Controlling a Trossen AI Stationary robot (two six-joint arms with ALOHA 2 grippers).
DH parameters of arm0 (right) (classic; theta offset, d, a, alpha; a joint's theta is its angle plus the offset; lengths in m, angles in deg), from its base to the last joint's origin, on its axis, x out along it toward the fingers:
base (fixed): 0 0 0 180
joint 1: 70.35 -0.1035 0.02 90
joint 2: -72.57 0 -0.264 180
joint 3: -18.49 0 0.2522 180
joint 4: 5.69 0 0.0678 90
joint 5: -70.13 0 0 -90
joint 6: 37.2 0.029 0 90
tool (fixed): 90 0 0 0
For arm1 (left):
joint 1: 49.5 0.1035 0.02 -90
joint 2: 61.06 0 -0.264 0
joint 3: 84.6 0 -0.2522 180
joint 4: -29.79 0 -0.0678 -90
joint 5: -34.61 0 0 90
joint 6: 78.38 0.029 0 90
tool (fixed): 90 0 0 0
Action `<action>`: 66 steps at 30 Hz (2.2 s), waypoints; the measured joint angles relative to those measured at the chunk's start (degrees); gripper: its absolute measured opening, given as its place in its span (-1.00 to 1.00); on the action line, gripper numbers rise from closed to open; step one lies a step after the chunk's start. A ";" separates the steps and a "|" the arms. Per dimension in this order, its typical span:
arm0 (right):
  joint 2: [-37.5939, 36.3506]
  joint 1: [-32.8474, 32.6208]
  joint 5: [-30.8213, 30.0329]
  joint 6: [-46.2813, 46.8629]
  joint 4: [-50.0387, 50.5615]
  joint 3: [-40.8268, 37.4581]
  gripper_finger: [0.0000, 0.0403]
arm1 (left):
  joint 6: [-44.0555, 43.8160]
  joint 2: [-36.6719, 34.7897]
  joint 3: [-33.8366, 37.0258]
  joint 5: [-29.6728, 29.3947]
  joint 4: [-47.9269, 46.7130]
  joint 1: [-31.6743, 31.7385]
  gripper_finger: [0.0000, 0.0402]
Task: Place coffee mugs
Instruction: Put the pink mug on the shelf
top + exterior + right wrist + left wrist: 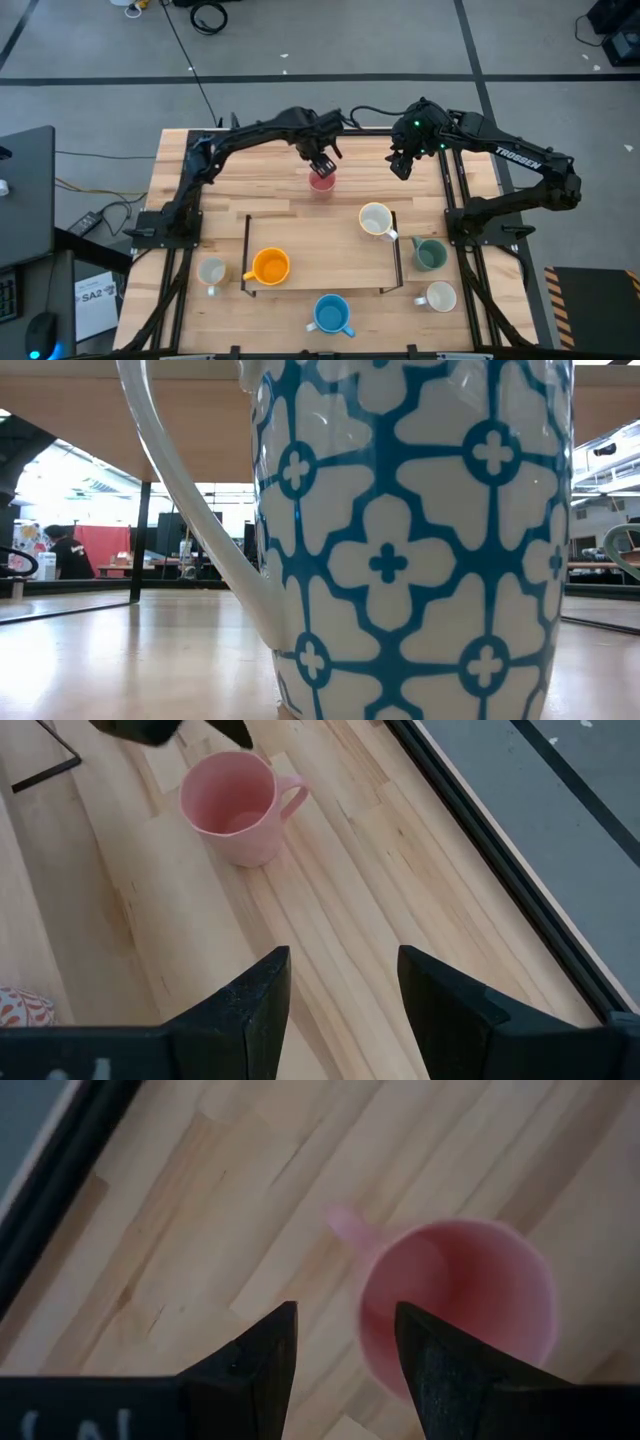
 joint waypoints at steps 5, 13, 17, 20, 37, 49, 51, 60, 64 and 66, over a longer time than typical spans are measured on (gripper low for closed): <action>0.02 0.00 -0.02 0.00 -0.01 0.00 -0.05 | -0.15 1.65 0.00 0.91 0.21 -0.41 -0.12; 0.02 -0.01 0.00 0.00 -0.01 0.00 -0.05 | 0.03 2.20 0.00 0.97 0.29 -1.06 -0.12; 0.02 -0.02 0.00 0.00 -0.01 0.00 -0.05 | 0.04 2.22 0.02 0.84 0.30 -1.02 -0.12; 0.03 -0.01 0.00 0.00 -0.01 0.00 -0.05 | 0.06 2.21 1.96 0.84 1.43 -1.02 -0.12; 0.04 0.00 0.00 0.00 0.29 0.00 -0.05 | -0.35 2.31 6.82 0.82 2.88 -1.69 -0.12; 0.04 0.00 0.00 -0.01 0.29 0.00 -0.05 | -0.59 2.29 6.82 0.63 3.13 -1.72 -0.46; 0.04 0.00 0.00 0.00 0.31 0.00 -0.05 | -0.55 2.29 6.82 0.58 3.16 -1.74 -0.58; 0.04 -0.02 0.00 0.00 1.23 0.00 -0.05 | 0.72 2.18 6.39 1.02 3.08 -1.57 -0.88; 0.01 0.00 0.00 -0.02 1.90 0.00 -0.05 | 1.73 2.20 4.70 0.56 1.23 -1.55 -0.88; -0.18 0.00 0.00 -0.14 2.42 0.00 -0.05 | 2.74 2.22 3.13 0.58 0.11 -1.54 -0.88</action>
